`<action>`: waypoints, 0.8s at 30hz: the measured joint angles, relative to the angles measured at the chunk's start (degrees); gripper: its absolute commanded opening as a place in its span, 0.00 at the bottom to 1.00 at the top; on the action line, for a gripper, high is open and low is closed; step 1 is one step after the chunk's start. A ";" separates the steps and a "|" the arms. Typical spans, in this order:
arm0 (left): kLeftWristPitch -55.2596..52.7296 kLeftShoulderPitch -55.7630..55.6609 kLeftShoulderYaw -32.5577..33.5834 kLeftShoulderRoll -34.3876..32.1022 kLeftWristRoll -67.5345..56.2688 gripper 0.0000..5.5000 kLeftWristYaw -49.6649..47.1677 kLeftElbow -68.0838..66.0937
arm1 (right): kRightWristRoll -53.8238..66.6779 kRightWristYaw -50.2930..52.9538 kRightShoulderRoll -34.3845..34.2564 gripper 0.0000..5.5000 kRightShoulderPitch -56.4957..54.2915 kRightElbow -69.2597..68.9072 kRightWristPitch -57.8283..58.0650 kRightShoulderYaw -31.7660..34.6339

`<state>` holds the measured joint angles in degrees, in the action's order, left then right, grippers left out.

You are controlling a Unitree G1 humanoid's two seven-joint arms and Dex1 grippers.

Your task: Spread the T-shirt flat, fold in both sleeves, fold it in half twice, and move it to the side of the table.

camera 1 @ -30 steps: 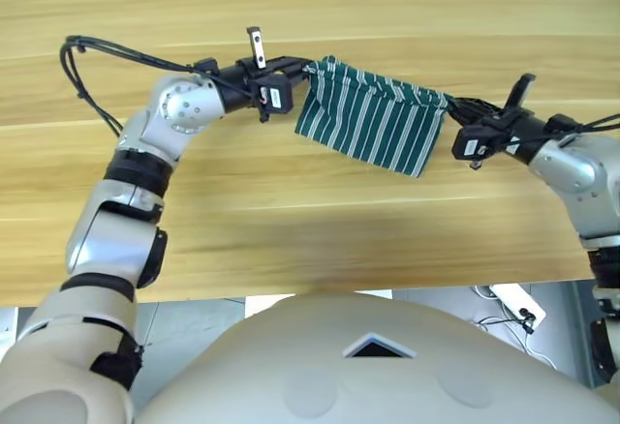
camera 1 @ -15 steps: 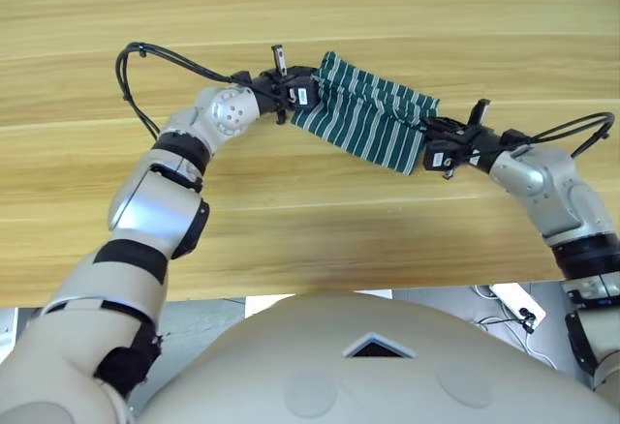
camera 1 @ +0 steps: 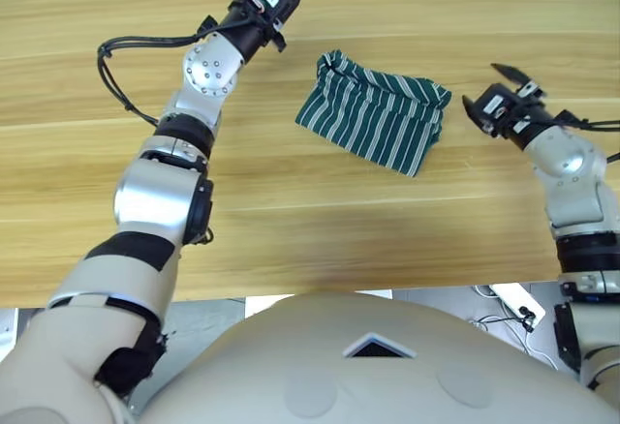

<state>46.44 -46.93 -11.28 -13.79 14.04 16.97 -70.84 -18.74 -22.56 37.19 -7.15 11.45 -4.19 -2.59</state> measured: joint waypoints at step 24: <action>2.69 7.37 -15.01 -10.98 18.03 0.32 0.20 12.36 | -2.72 3.84 -14.23 0.97 -13.64 -0.09 0.12 -11.57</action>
<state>49.13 -39.57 -26.29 -24.77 32.07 17.17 -58.48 -21.46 -18.72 22.96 -20.79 11.37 -4.07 -14.16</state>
